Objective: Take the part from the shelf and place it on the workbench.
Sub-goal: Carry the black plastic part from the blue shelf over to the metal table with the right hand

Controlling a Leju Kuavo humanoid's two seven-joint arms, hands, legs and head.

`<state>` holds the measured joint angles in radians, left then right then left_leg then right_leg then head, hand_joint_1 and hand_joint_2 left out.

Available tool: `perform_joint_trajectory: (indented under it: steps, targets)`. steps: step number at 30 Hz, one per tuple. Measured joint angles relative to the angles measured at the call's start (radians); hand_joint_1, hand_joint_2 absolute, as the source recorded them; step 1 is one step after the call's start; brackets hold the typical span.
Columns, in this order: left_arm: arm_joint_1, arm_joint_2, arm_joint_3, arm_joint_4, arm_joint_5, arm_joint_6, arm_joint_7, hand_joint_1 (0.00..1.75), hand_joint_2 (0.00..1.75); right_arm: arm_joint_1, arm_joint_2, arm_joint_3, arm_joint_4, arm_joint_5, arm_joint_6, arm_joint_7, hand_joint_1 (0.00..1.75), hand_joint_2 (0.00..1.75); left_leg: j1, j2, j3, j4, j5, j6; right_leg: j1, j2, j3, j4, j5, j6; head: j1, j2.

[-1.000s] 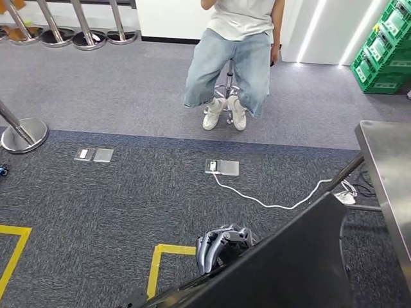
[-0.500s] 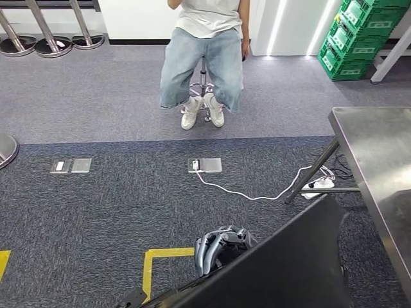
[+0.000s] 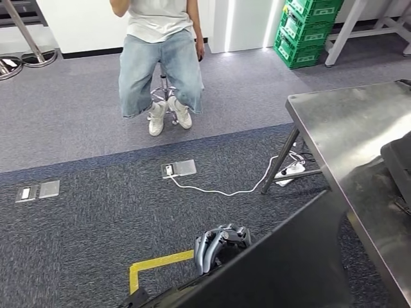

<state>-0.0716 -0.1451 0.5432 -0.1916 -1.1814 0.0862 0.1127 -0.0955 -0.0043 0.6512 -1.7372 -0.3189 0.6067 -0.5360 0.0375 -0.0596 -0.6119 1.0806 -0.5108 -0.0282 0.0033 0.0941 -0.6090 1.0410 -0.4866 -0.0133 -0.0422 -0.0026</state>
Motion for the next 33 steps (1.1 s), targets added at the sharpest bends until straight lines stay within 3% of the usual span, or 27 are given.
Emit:
perform_joint_trajectory:
  steps: [1, 3, 4, 5, 7, 9, 10, 11, 12, 14, 16, 19, 21, 23, 25, 26, 27, 29, 31, 33]
  targets:
    - [0.000, 0.000, 0.000, 0.000, 0.000, 0.000, 0.000, 0.00, 1.75, 0.000, 0.000, 0.000, 0.000, 0.000, 0.000, 0.000, 1.75, 1.75, 0.000, -0.012, 0.004, -0.011, -0.003, 0.004, -0.001, 0.009, -0.006, 0.005, -0.001, 0.006, 0.000, 0.000]
    - [-0.001, -0.001, 0.001, 0.000, 0.000, 0.000, 0.000, 0.00, 1.75, 0.002, 0.000, 0.000, 0.000, -0.001, 0.000, 0.000, 1.75, 1.75, -0.002, 0.001, 0.005, -0.015, -0.004, 0.018, -0.004, 0.025, -0.013, 0.005, 0.001, 0.014, 0.000, 0.000]
    - [-0.002, -0.001, 0.001, 0.000, 0.000, 0.000, 0.000, 0.00, 1.75, 0.003, 0.000, 0.000, 0.000, -0.001, 0.000, 0.000, 1.75, 1.75, -0.002, 0.010, 0.007, -0.017, -0.003, 0.025, -0.004, 0.018, -0.016, 0.010, -0.004, 0.017, 0.001, 0.000]
    - [-0.004, -0.001, 0.001, 0.000, 0.000, 0.000, 0.000, 0.00, 1.75, 0.002, 0.000, 0.000, 0.000, -0.001, 0.000, 0.000, 1.75, 1.75, -0.001, 0.020, 0.009, -0.019, -0.002, 0.031, -0.003, -0.001, -0.025, 0.032, -0.019, 0.022, 0.004, 0.000]
    - [-0.004, 0.000, 0.001, 0.000, 0.000, 0.000, 0.000, 0.00, 1.75, -0.001, 0.000, 0.001, 0.000, -0.001, 0.000, 0.000, 1.75, 1.75, -0.002, 0.041, 0.013, -0.022, -0.004, 0.039, -0.003, -0.056, -0.073, 0.137, -0.074, 0.031, 0.008, 0.000]
    - [-0.001, 0.000, 0.001, 0.000, -0.001, 0.000, 0.000, 0.00, 1.75, -0.001, -0.001, 0.001, 0.001, -0.001, 0.000, 0.000, 1.75, 1.75, -0.005, 0.065, 0.015, -0.022, -0.008, 0.043, -0.006, -0.081, -0.136, 0.262, -0.121, 0.037, 0.009, 0.000]
    - [0.000, 0.001, 0.002, 0.000, -0.002, 0.000, 0.000, 0.00, 1.75, 0.000, -0.001, 0.001, 0.001, -0.001, 0.000, 0.000, 1.75, 1.75, -0.006, 0.077, 0.017, -0.022, -0.010, 0.044, -0.007, -0.085, -0.150, 0.285, -0.120, 0.038, 0.009, 0.000]
    - [0.000, 0.001, 0.002, 0.000, -0.004, 0.000, 0.000, 0.00, 1.75, 0.001, -0.001, 0.001, 0.001, -0.001, 0.000, 0.000, 1.75, 1.75, -0.008, 0.087, 0.020, -0.022, -0.013, 0.044, -0.008, -0.088, -0.144, 0.270, -0.101, 0.036, 0.009, 0.000]
    - [-0.001, 0.001, 0.002, 0.000, -0.007, 0.000, 0.000, 0.00, 1.75, 0.001, -0.001, 0.001, 0.001, -0.001, 0.000, 0.000, 1.75, 1.75, -0.009, 0.096, 0.024, -0.022, -0.016, 0.043, -0.006, -0.093, -0.118, 0.215, -0.068, 0.032, 0.009, 0.000]
    - [-0.002, 0.001, 0.002, 0.000, -0.011, 0.000, 0.000, 0.00, 1.75, -0.001, -0.001, 0.001, 0.001, -0.002, 0.000, 0.000, 1.75, 1.75, -0.012, 0.112, 0.034, -0.024, -0.023, 0.038, 0.005, -0.130, -0.048, 0.077, -0.010, 0.018, 0.009, 0.000]
    - [-0.004, 0.000, 0.002, 0.000, -0.012, -0.001, 0.000, 0.00, 1.75, -0.004, -0.001, 0.001, 0.001, -0.007, 0.001, 0.001, 1.75, 1.75, -0.015, 0.128, 0.040, -0.027, -0.029, 0.031, 0.017, -0.154, -0.016, 0.011, 0.003, 0.006, 0.008, 0.000]
    - [-0.013, -0.002, 0.004, 0.000, -0.011, -0.004, 0.001, 0.00, 1.75, -0.008, 0.001, 0.001, 0.004, -0.028, 0.011, 0.008, 1.75, 1.75, -0.015, 0.146, 0.051, -0.034, -0.036, 0.017, 0.018, -0.129, -0.008, -0.009, 0.005, -0.006, 0.007, 0.000]
    - [-0.021, -0.003, 0.006, 0.000, -0.011, -0.005, 0.001, 0.00, 1.75, -0.015, 0.006, 0.001, 0.010, -0.039, 0.018, 0.014, 1.75, 1.75, -0.015, 0.117, 0.037, 0.011, -0.065, 0.012, 0.010, -0.112, 0.007, -0.029, 0.012, -0.016, 0.006, 0.000]
    - [-0.023, -0.002, 0.010, 0.000, -0.011, -0.006, 0.001, 0.00, 1.75, -0.022, 0.012, 0.001, 0.019, -0.041, 0.021, 0.015, 1.75, 1.75, -0.015, 0.081, -0.021, 0.126, -0.115, 0.009, 0.008, -0.094, 0.013, -0.033, 0.011, -0.023, 0.004, 0.000]
    - [-0.020, -0.001, 0.012, 0.000, -0.011, -0.008, 0.002, 0.00, 1.75, -0.023, 0.015, 0.001, 0.028, -0.042, 0.023, 0.016, 1.75, 1.75, -0.015, 0.072, -0.079, 0.217, -0.134, 0.005, 0.008, -0.067, 0.016, -0.032, 0.009, -0.025, 0.004, 0.000]
    - [-0.019, 0.000, 0.012, 0.000, -0.011, -0.009, 0.003, 0.00, 1.75, -0.023, 0.016, 0.001, 0.032, -0.042, 0.024, 0.016, 1.75, 1.75, -0.014, 0.070, -0.087, 0.215, -0.116, 0.004, 0.007, -0.053, 0.019, -0.031, 0.007, -0.025, 0.004, 0.000]
    - [-0.018, 0.000, 0.013, 0.000, -0.011, -0.009, 0.003, 0.00, 1.75, -0.023, 0.017, 0.001, 0.035, -0.042, 0.025, 0.016, 1.75, 1.75, -0.013, 0.066, -0.075, 0.172, -0.078, 0.003, 0.006, -0.039, 0.022, -0.029, 0.004, -0.023, 0.004, 0.000]
    - [-0.019, 0.002, 0.014, 0.000, -0.011, -0.010, 0.003, 0.00, 1.75, -0.025, 0.018, 0.001, 0.039, -0.042, 0.029, 0.017, 1.75, 1.75, -0.007, 0.035, -0.028, 0.047, -0.005, 0.002, 0.005, -0.014, 0.025, -0.019, -0.006, -0.015, 0.003, 0.000]
    - [-0.019, 0.002, 0.016, 0.000, -0.011, -0.011, 0.002, 0.00, 1.75, -0.027, 0.019, 0.001, 0.042, -0.044, 0.032, 0.020, 1.75, 1.75, -0.004, 0.003, -0.001, -0.019, 0.014, 0.008, 0.003, 0.005, 0.017, -0.007, -0.013, -0.005, 0.003, 0.000]
    - [-0.019, 0.002, 0.017, 0.000, -0.011, -0.011, 0.002, 0.00, 1.75, -0.027, 0.020, 0.001, 0.044, -0.045, 0.032, 0.022, 1.75, 1.75, -0.005, 0.005, 0.003, -0.025, 0.007, 0.018, 0.000, 0.022, 0.010, -0.005, -0.013, 0.002, 0.003, 0.000]
